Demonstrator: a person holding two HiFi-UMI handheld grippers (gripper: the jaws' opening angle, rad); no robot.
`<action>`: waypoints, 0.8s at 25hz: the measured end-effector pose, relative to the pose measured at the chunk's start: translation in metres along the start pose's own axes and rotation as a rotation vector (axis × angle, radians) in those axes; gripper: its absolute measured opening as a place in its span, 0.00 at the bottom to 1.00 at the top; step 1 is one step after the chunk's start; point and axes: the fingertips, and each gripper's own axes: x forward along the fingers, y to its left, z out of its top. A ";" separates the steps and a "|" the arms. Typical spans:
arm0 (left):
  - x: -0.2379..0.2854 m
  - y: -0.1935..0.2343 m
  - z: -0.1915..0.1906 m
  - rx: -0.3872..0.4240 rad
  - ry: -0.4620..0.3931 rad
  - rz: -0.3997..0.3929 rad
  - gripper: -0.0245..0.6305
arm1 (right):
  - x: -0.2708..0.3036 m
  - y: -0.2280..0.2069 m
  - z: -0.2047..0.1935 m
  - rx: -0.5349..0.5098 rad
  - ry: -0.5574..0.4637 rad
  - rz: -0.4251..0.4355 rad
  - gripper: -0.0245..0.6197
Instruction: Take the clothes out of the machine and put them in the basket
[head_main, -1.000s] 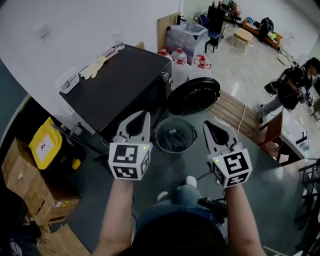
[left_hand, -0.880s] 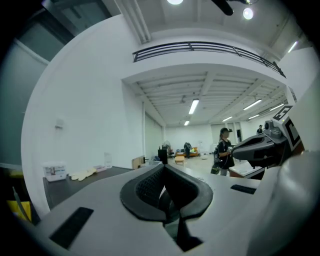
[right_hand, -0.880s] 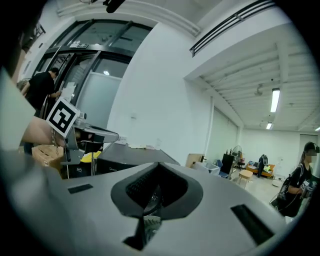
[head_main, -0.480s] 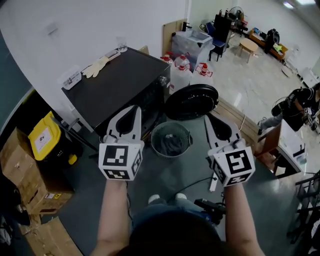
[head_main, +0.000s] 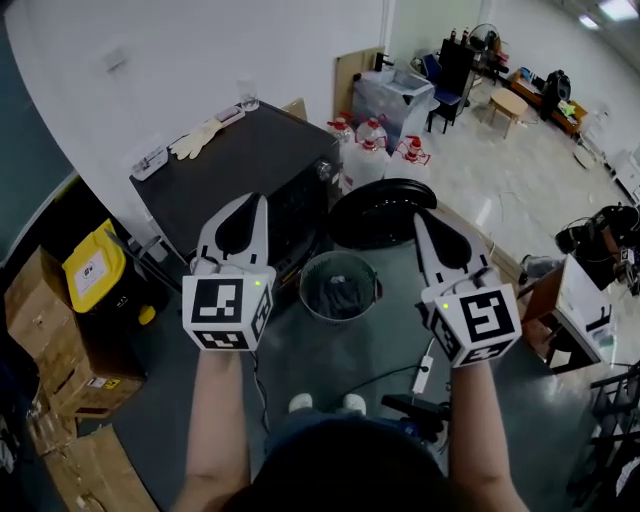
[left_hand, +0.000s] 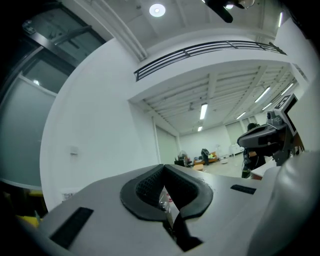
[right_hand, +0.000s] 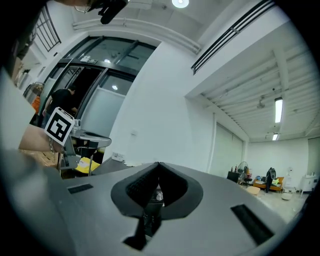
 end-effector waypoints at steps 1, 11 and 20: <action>0.001 -0.001 0.003 0.006 -0.004 0.002 0.04 | 0.000 -0.003 0.001 -0.011 -0.002 -0.001 0.04; 0.001 -0.002 0.019 0.042 -0.028 0.008 0.04 | -0.005 -0.016 0.014 -0.015 -0.024 -0.046 0.04; -0.005 0.006 0.025 0.054 -0.038 0.024 0.04 | -0.007 -0.017 0.016 0.013 -0.023 -0.061 0.04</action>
